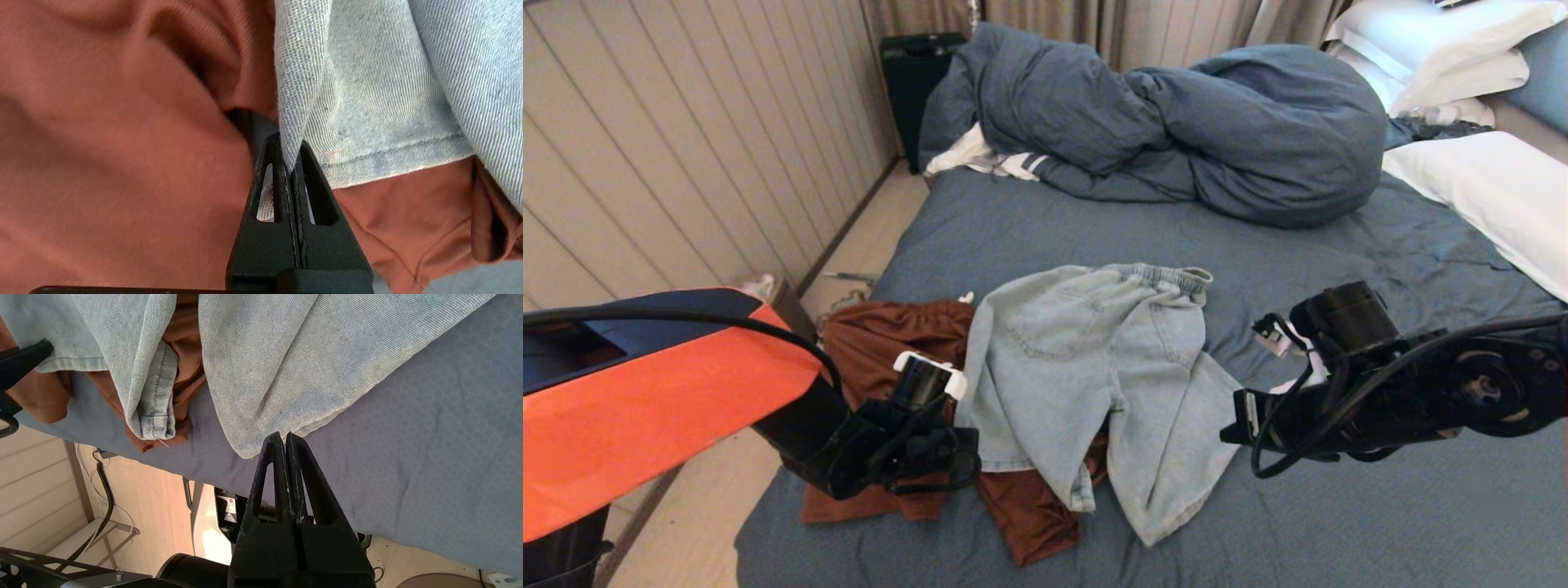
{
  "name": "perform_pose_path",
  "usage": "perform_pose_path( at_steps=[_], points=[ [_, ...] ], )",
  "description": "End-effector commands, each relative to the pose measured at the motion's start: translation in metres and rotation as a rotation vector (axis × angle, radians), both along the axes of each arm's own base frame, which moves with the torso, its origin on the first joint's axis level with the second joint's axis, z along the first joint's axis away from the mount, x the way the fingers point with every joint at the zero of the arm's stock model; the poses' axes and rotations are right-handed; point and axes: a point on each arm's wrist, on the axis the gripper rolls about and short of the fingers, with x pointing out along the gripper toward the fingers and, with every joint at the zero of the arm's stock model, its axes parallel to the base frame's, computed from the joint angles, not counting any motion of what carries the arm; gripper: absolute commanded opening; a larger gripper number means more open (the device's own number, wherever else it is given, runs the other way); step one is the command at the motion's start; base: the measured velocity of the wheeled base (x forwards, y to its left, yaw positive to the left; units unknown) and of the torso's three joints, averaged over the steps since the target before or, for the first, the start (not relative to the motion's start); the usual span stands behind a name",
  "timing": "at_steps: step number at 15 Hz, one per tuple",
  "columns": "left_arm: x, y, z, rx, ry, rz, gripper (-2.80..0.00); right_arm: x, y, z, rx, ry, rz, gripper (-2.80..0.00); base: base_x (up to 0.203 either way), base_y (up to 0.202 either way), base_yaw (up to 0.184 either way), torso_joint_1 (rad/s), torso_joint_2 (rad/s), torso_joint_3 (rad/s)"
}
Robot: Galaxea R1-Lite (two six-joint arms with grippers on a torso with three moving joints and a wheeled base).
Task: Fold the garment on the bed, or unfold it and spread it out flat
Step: Unford the blue shorts
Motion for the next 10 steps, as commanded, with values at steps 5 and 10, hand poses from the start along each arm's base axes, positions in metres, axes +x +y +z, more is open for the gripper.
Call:
perform_pose_path(
  at_steps=[5, 10],
  points=[
    [-0.041, 0.010, 0.060, -0.046, -0.090, -0.025, -2.80, 0.000, -0.004, 0.005, 0.006, -0.017, -0.015, -2.80, 0.000, 0.000, 0.000, 0.000, 0.00, 0.000],
    [-0.101, 0.032, 0.117, -0.027, -0.051, -0.089, -2.80, 0.004, -0.010, 0.006, 0.010, -0.021, -0.040, -2.80, 0.000, 0.000, 0.000, 0.000, 0.00, 0.000]
  ],
)
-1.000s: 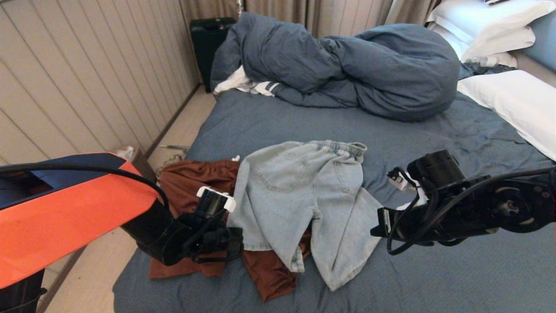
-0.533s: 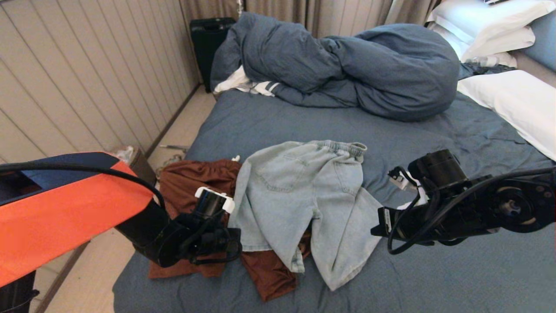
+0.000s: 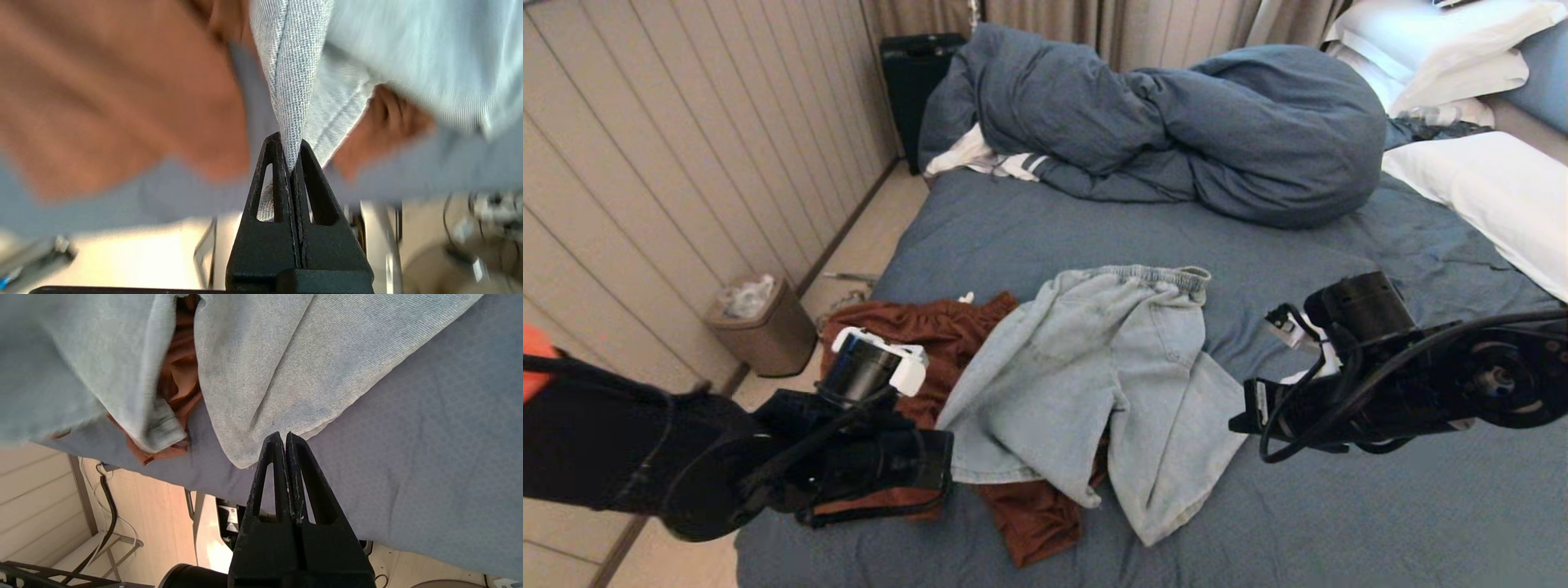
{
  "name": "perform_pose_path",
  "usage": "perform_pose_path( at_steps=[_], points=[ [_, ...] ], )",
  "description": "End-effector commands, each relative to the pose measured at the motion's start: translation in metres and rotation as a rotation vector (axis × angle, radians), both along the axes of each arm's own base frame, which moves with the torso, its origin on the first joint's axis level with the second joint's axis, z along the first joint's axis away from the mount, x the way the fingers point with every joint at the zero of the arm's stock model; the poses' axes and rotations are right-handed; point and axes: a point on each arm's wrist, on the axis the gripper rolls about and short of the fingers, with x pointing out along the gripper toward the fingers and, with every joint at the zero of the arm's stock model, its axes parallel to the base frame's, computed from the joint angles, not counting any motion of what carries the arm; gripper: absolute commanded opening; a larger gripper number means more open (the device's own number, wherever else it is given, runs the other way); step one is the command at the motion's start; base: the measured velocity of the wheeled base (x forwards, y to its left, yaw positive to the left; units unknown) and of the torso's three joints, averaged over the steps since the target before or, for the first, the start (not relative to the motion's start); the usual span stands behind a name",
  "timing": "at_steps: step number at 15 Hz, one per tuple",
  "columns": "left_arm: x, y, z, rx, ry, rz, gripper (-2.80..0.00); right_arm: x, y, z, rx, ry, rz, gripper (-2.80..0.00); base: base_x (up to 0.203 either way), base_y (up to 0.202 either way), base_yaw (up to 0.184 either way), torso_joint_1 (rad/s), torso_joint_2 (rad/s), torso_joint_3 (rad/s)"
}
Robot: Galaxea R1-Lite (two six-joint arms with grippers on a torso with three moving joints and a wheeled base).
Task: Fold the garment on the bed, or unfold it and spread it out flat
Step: Unford the blue shorts
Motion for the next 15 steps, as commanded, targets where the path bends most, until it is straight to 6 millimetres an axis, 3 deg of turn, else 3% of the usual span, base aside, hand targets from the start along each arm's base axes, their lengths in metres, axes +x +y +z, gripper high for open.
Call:
perform_pose_path(
  at_steps=[1, 8, 15],
  points=[
    [-0.029, 0.015, 0.030, -0.008, 0.005, -0.024, -2.80, 0.001, -0.001, 0.000, 0.002, 0.000, -0.005, -2.80, 0.000, 0.000, 0.000, 0.000, 0.00, 0.000],
    [-0.046, 0.021, 0.037, -0.053, 0.137, -0.186, -2.80, 0.004, -0.004, 0.000, 0.004, -0.004, -0.019, -2.80, 0.000, 0.000, 0.000, 0.000, 0.00, 0.000],
    [-0.062, 0.027, 0.057, -0.141, 0.287, -0.317, -2.80, 0.008, -0.003, -0.006, -0.002, 0.017, -0.016, -2.80, 0.000, 0.000, 0.000, 0.000, 0.00, 0.000]
  ],
)
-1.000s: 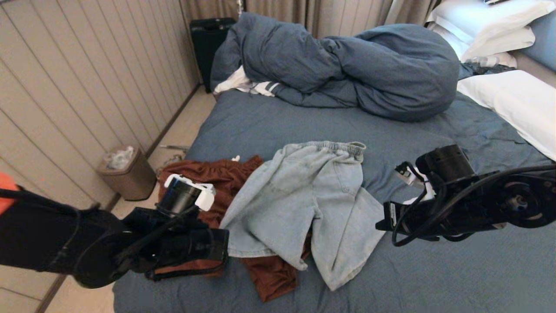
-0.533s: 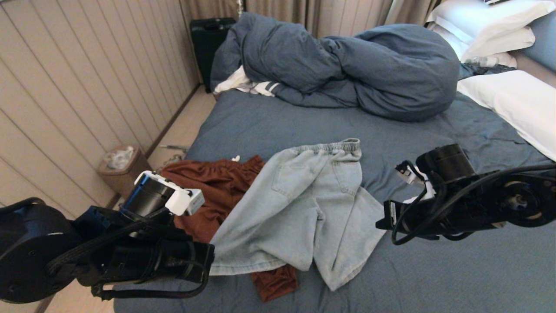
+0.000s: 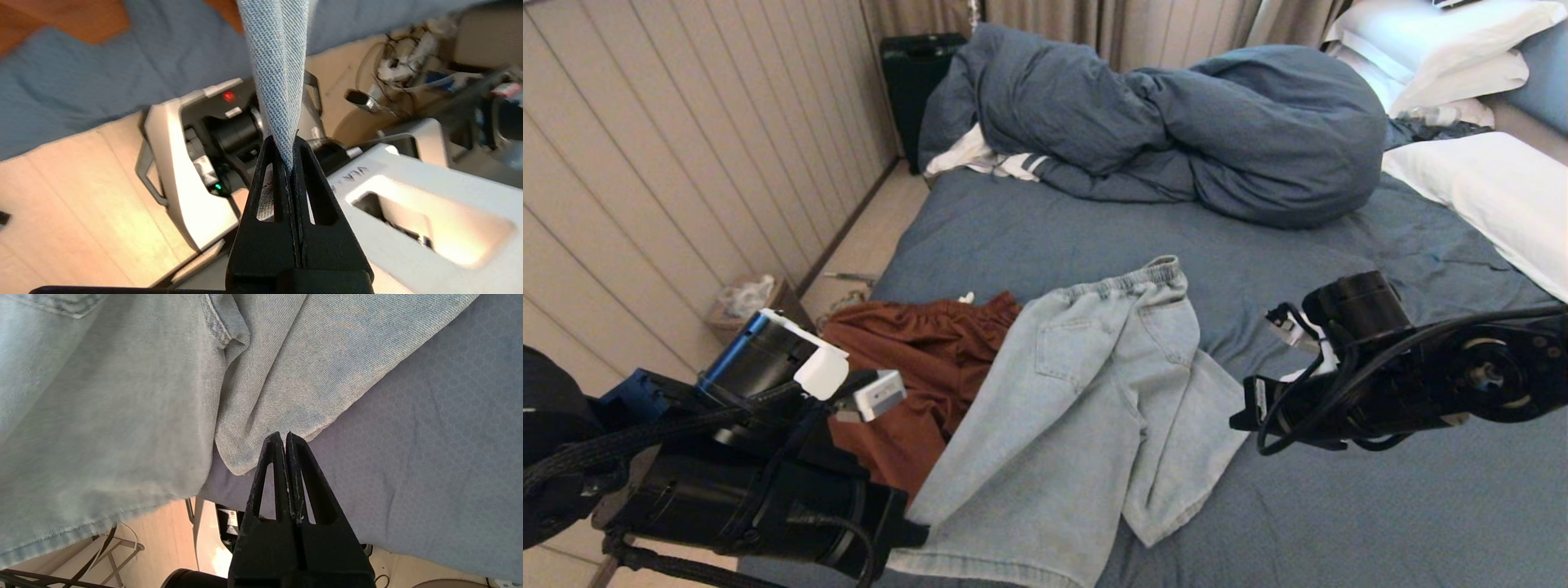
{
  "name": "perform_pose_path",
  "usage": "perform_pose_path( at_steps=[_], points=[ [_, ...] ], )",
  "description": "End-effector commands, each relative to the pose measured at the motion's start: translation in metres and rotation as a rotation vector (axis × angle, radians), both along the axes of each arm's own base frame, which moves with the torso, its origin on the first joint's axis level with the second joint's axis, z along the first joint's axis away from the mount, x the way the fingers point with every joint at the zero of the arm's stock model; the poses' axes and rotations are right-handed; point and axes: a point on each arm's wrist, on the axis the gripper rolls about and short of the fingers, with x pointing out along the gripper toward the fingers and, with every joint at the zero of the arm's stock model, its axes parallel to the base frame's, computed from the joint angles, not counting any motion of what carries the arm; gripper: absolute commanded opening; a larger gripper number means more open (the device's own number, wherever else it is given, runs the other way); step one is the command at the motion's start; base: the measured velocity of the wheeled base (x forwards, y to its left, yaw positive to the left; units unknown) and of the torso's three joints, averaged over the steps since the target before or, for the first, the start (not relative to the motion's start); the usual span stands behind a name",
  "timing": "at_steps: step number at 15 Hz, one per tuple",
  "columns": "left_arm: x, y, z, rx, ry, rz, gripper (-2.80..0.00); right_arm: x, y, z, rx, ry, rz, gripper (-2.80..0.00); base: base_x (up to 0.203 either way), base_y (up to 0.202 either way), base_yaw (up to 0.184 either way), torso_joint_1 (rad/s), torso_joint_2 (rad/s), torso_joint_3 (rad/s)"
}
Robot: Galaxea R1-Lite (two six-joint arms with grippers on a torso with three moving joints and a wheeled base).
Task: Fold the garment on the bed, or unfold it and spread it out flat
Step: Unford the blue shorts
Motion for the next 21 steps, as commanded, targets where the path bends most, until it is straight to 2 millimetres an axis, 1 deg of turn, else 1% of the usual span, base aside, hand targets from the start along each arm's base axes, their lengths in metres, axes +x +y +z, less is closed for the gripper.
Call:
perform_pose_path(
  at_steps=[1, 3, 6, 8, 9, 11, 14, 15, 16, 18, 19, 20, 21],
  points=[
    [-0.001, 0.000, 0.003, -0.014, 0.008, -0.010, -2.80, 0.002, 0.000, -0.002, 0.000, 0.009, -0.001, -2.80, 0.000, 0.000, 0.000, 0.000, 0.00, 0.000],
    [-0.003, -0.007, -0.004, -0.003, 0.043, -0.044, -2.80, 0.002, 0.000, -0.003, -0.001, 0.011, -0.003, -2.80, 0.000, 0.000, 0.000, 0.000, 0.00, 0.000],
    [0.004, -0.016, -0.021, 0.034, 0.099, -0.056, -2.80, 0.003, 0.000, -0.004, -0.002, 0.014, -0.003, -2.80, 0.000, 0.000, 0.000, 0.000, 0.00, 0.000],
    [0.004, -0.016, -0.021, 0.031, 0.098, -0.052, -2.80, 0.003, 0.000, -0.004, -0.002, 0.014, -0.003, -2.80, 0.000, 0.000, 0.000, 0.000, 0.00, 0.000],
    [0.004, -0.016, -0.020, 0.029, 0.094, -0.054, 0.00, 0.003, 0.000, -0.004, -0.002, 0.014, -0.003, -2.80, 0.000, 0.000, 0.000, 0.000, 0.00, 0.000],
    [0.004, -0.016, -0.018, 0.024, 0.086, -0.053, 0.00, 0.003, 0.000, -0.004, -0.002, 0.014, -0.003, -2.80, 0.000, 0.000, 0.000, 0.000, 0.00, 0.000],
    [-0.001, -0.011, -0.009, -0.014, 0.023, -0.045, 0.00, 0.003, 0.000, -0.004, -0.002, 0.014, -0.003, -2.80, 0.000, 0.000, 0.000, 0.000, 0.00, 0.000],
    [0.002, -0.008, -0.007, -0.032, -0.001, -0.028, 0.00, 0.003, 0.000, -0.003, -0.001, 0.011, -0.003, -2.80, 0.000, 0.000, 0.000, 0.000, 0.00, 0.000],
    [0.009, -0.007, -0.006, -0.048, -0.022, -0.005, 0.00, 0.003, 0.000, -0.002, 0.000, 0.008, -0.004, -2.80, 0.000, 0.000, 0.000, 0.000, 0.00, 0.000],
    [0.034, -0.010, -0.010, -0.068, -0.057, 0.044, 0.00, 0.004, -0.004, -0.002, 0.002, 0.008, -0.015, -2.80, 0.000, 0.000, 0.000, 0.000, 0.00, 0.000],
    [0.050, -0.010, -0.010, -0.082, -0.081, 0.077, -2.80, 0.004, -0.005, -0.001, 0.005, 0.006, -0.017, -2.80, 0.000, 0.000, 0.000, 0.000, 0.00, 0.000],
    [0.065, -0.013, -0.008, -0.090, -0.095, 0.098, -2.80, 0.004, -0.005, 0.000, 0.010, 0.000, -0.016, -2.80, 0.000, 0.000, 0.000, 0.000, 0.00, 0.000],
    [0.075, -0.015, -0.010, -0.085, -0.091, 0.114, -2.80, 0.004, -0.007, 0.001, 0.011, -0.002, -0.020, -2.80, 0.000, 0.000, 0.000, 0.000, 0.00, 0.000]
  ],
)
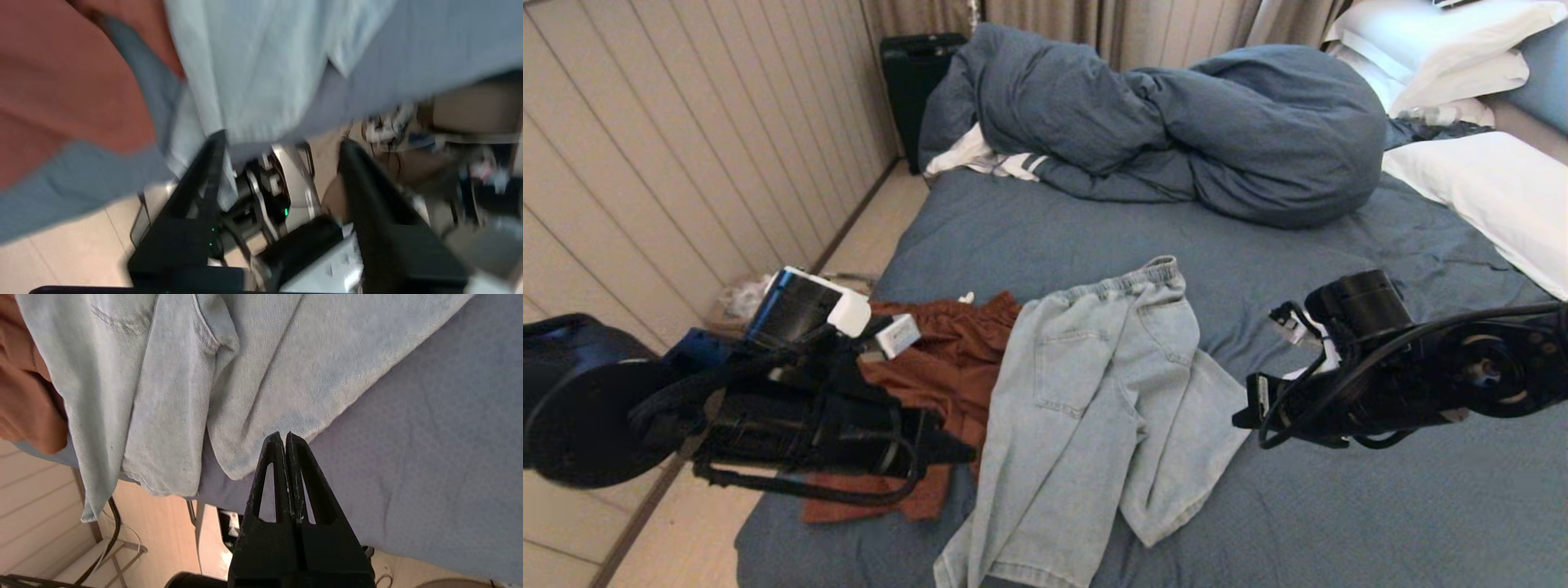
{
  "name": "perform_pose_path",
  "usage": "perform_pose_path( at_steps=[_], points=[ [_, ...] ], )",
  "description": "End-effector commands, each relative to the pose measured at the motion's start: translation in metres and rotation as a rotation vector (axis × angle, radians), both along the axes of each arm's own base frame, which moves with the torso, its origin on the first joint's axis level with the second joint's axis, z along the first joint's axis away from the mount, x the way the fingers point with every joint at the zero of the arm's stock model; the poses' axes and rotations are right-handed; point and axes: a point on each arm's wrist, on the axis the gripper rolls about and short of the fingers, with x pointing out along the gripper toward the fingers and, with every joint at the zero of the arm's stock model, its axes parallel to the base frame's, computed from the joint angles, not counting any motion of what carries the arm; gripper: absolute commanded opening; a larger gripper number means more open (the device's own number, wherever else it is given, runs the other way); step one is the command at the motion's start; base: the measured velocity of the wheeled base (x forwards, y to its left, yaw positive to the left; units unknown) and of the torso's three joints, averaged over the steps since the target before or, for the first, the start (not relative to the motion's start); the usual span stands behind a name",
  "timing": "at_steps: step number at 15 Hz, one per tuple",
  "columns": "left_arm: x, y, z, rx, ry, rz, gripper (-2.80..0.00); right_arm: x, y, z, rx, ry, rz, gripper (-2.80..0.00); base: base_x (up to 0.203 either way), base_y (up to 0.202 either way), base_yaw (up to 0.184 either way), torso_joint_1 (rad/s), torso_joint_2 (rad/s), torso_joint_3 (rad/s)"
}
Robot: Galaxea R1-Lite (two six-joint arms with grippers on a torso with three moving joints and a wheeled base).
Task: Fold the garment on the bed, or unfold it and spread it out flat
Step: Unford the blue shorts
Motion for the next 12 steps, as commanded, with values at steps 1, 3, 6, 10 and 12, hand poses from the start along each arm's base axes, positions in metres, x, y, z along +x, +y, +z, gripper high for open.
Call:
perform_pose_path(
  at_steps=[1, 3, 6, 10, 12],
  points=[
    [0.026, -0.006, -0.015, 0.033, 0.052, 0.038, -2.80, 0.001, -0.002, 0.000, -0.002, 0.000, -0.008, -2.80, 0.000, 0.000, 0.000, 0.000, 0.00, 0.000],
    [0.031, -0.008, -0.032, 0.064, 0.111, 0.054, -2.80, 0.008, -0.010, -0.007, -0.021, 0.016, -0.040, -2.80, 0.000, 0.000, 0.000, 0.000, 0.00, 0.000],
    [0.037, -0.009, -0.039, 0.051, 0.162, 0.113, -2.80, 0.029, -0.038, -0.031, -0.063, 0.063, -0.123, -2.80, 0.000, 0.000, 0.000, 0.000, 0.00, 0.000],
    [0.038, 0.012, -0.033, 0.037, 0.155, 0.173, -2.80, 0.045, -0.065, -0.066, -0.290, 0.128, -0.230, -2.80, 0.000, 0.000, 0.000, 0.000, 0.00, 0.000],
    [0.038, 0.012, -0.035, 0.037, 0.161, 0.172, -2.80, 0.056, -0.067, -0.080, -0.301, 0.099, -0.231, -0.37, 0.000, 0.000, 0.000, 0.000, 0.00, 0.000]
  ],
)
